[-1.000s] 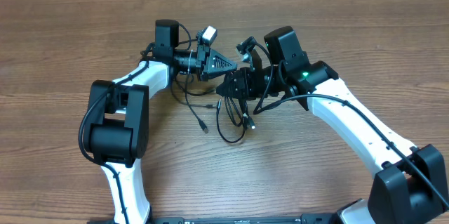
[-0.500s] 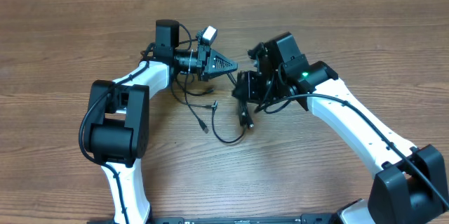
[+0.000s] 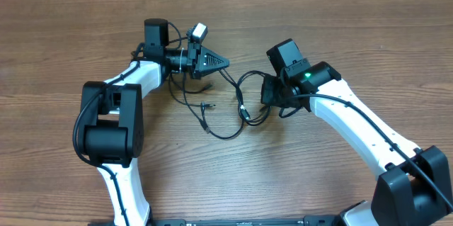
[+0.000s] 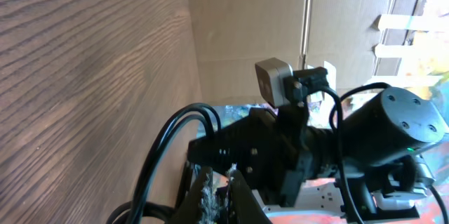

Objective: Untangle cables

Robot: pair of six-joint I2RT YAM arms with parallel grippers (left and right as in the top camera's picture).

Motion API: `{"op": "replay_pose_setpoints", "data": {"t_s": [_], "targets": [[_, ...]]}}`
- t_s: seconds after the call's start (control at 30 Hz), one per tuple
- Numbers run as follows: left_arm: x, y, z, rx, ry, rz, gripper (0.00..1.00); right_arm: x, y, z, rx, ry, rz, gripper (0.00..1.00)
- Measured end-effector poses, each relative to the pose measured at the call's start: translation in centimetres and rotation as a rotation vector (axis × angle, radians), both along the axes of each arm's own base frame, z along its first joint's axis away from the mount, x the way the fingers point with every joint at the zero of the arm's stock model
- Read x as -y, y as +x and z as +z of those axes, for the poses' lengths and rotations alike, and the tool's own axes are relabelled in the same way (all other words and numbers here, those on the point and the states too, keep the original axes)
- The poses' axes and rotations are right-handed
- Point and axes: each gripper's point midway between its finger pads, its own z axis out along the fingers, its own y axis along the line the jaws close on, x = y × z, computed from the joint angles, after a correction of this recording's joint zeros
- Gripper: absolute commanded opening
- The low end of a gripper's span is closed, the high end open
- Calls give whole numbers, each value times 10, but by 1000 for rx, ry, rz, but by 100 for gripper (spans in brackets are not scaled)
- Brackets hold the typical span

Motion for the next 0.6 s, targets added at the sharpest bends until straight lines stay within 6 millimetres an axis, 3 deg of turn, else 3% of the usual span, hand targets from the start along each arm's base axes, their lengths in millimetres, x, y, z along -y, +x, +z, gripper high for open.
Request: {"op": "replay_pose_setpoints", "data": {"t_s": [0.17, 0.37, 0.6], "targets": [[-10, 4, 1, 1, -7, 17, 4, 16, -1, -2, 5, -83, -27, 4], [-26, 10, 2, 9, -13, 48, 4, 49, -4, -7, 18, -258, -71, 4], [-28, 11, 2, 27, -14, 52, 4, 76, -1, -7, 62, -407, -109, 4]]}}
